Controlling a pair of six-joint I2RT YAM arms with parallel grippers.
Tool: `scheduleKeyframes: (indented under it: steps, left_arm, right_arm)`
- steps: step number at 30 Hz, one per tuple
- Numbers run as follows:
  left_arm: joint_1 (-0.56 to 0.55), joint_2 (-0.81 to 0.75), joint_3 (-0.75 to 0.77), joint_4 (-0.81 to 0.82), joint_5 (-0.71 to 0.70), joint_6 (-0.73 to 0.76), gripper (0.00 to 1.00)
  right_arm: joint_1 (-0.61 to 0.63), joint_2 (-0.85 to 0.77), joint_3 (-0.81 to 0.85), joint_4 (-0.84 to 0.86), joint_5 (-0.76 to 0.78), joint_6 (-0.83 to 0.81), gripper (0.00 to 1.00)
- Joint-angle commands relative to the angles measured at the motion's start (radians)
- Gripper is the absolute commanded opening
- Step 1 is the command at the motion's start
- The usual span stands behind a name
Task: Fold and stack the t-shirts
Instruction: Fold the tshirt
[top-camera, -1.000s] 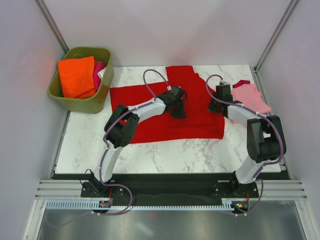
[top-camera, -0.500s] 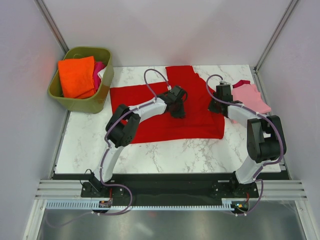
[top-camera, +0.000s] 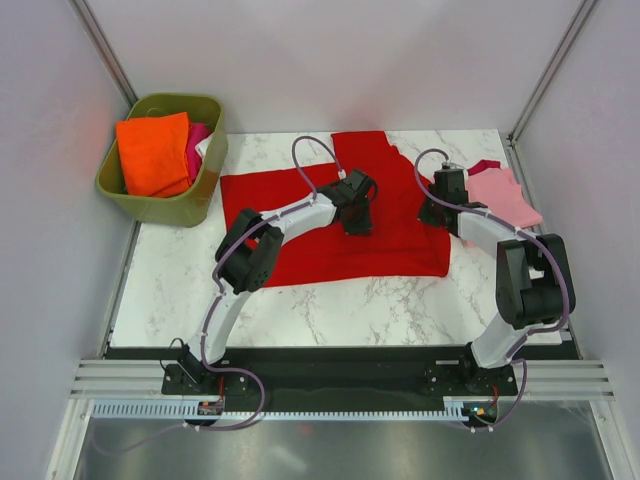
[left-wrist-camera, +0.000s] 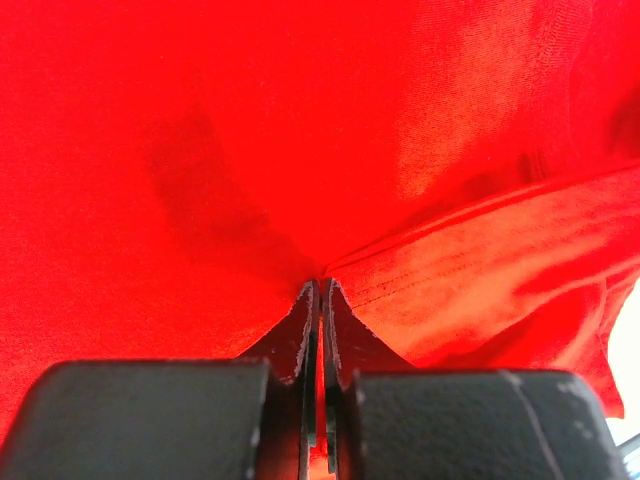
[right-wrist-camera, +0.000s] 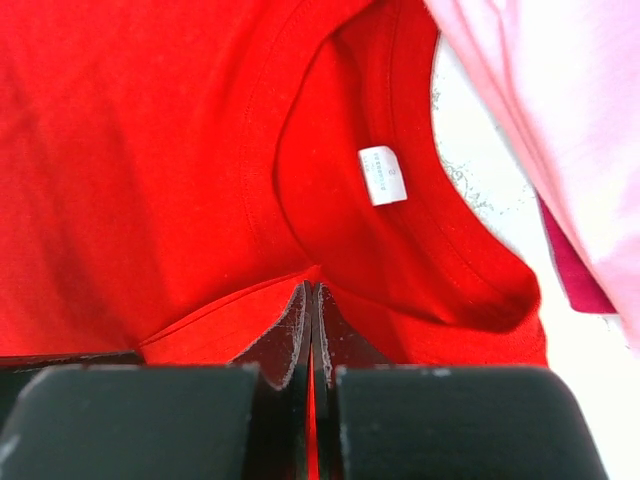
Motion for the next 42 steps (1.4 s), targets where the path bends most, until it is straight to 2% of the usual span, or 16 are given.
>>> scheduleKeyframes:
  steps: [1, 7, 15, 25, 36, 42]
  left_arm:
    - [-0.011, -0.045, -0.004, 0.005, 0.018, 0.051, 0.02]
    - [-0.011, -0.148, -0.077, 0.075, 0.018, 0.068, 0.03]
    - [-0.011, -0.186, -0.119, 0.137, 0.027, 0.071, 0.02]
    - [-0.008, -0.206, -0.124, 0.169, -0.016, 0.076, 0.02]
    - [0.015, -0.298, -0.206, 0.264, -0.071, 0.063, 0.02]
    - [0.024, -0.300, -0.182, 0.275, -0.062, 0.085, 0.02]
  right_arm:
    - [-0.004, -0.075, 0.017, 0.002, 0.020, -0.006, 0.00]
    - [-0.004, -0.122, 0.024, -0.014, 0.035, -0.007, 0.00]
    - [-0.005, -0.133, 0.046, -0.035, 0.043, -0.012, 0.00]
    - [-0.005, -0.066, 0.125, -0.058, 0.034, -0.015, 0.00]
    - [-0.005, -0.007, 0.225, -0.081, 0.034, -0.018, 0.00]
    - [-0.005, 0.016, 0.264, -0.087, 0.040, -0.018, 0.00]
